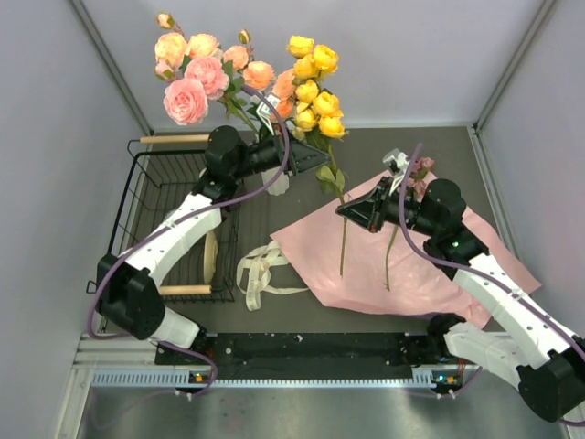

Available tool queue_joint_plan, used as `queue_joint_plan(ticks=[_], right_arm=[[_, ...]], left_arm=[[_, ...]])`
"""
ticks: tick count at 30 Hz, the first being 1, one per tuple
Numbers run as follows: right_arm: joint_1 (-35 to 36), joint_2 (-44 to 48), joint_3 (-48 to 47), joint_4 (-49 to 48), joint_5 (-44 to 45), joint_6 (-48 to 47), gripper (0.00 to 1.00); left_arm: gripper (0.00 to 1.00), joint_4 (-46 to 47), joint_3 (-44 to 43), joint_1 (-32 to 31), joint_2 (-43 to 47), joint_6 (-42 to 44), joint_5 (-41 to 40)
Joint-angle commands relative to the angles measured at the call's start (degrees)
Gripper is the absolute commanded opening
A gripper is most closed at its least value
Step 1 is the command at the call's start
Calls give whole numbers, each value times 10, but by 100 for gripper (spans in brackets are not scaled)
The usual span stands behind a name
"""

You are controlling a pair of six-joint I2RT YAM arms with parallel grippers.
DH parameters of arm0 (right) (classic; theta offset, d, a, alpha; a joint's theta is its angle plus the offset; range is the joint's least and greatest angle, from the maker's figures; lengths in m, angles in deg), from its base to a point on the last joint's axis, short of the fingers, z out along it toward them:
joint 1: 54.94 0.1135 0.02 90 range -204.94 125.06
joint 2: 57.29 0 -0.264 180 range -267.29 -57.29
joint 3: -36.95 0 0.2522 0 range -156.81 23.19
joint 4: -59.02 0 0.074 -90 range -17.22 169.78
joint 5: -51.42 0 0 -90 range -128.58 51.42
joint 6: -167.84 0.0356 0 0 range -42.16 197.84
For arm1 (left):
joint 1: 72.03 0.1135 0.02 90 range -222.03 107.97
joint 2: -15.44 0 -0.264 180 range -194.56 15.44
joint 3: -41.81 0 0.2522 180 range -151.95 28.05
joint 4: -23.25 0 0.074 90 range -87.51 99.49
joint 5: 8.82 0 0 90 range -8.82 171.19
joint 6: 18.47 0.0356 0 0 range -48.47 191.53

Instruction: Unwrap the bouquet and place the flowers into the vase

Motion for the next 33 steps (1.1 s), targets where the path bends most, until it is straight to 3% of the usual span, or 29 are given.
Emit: queue_joint_plan(ticks=[1, 3, 4, 7, 13, 14, 19, 24, 25, 31, 33], right_arm=[[13, -1, -27, -22, -30, -18, 0], [15, -2, -29, -20, -34, -22, 0], [17, -2, -33, -11, -33, -25, 0], [17, 0, -41, 7, -26, -34, 0], [17, 6, -41, 36, 52, -38, 41], [16, 9, -40, 36, 74, -38, 53], [17, 26, -33, 67, 188, -44, 68], [17, 44, -21, 75, 250, -49, 72], [17, 46, -22, 81, 263, -49, 72], [16, 36, -23, 82, 256, -45, 72], [16, 36, -22, 81, 255, -40, 72]], left_arm=[[25, 34, -23, 2, 27, 23, -14], [20, 49, -34, 2, 22, 17, -5], [7, 55, -35, 2, 20, 14, 0], [0, 69, -40, 2, 24, 12, -5], [0, 71, -43, 2, 49, 49, -12], [0, 68, -43, 2, 54, 64, -13], [0, -13, -41, 2, 103, 161, -69], [0, -93, -45, 1, 152, 328, -185], [0, -100, -45, 1, 166, 367, -238], [0, -66, -28, 3, 189, 459, -375], [0, -57, -36, 3, 183, 476, -384]])
